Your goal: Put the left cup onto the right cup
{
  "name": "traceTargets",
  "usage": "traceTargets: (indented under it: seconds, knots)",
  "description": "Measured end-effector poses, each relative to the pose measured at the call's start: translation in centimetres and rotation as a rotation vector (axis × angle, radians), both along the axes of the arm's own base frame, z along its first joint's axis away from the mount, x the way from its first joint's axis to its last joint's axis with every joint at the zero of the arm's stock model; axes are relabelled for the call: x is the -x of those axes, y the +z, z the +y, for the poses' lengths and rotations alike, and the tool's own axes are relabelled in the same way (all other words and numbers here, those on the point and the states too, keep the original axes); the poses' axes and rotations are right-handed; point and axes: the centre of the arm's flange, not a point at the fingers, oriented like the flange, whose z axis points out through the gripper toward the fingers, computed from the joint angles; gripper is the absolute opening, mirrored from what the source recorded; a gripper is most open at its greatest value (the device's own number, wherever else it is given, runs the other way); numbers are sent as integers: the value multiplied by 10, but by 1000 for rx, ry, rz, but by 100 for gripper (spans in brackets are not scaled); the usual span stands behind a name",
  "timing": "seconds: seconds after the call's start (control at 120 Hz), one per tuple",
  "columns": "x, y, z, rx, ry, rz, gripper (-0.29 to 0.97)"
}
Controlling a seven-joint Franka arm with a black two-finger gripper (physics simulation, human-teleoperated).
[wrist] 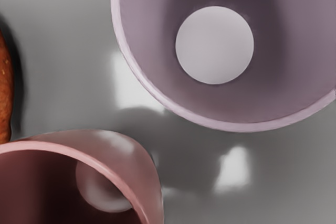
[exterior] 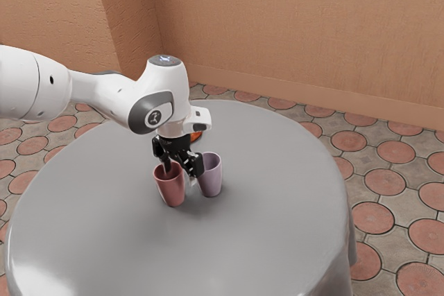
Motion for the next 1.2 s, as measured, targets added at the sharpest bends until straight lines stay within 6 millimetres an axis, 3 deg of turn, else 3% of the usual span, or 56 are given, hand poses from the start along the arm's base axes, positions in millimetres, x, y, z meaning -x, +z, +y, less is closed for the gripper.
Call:
traceTargets:
  seconds: [0.258, 0.9, 1.2]
  knots:
    - [5, -11, 0, 3, -2, 4, 50]
    - [6, -23, 11, 9, 9, -16, -1]
    - [6, -22, 11, 9, 6, -25, -9]
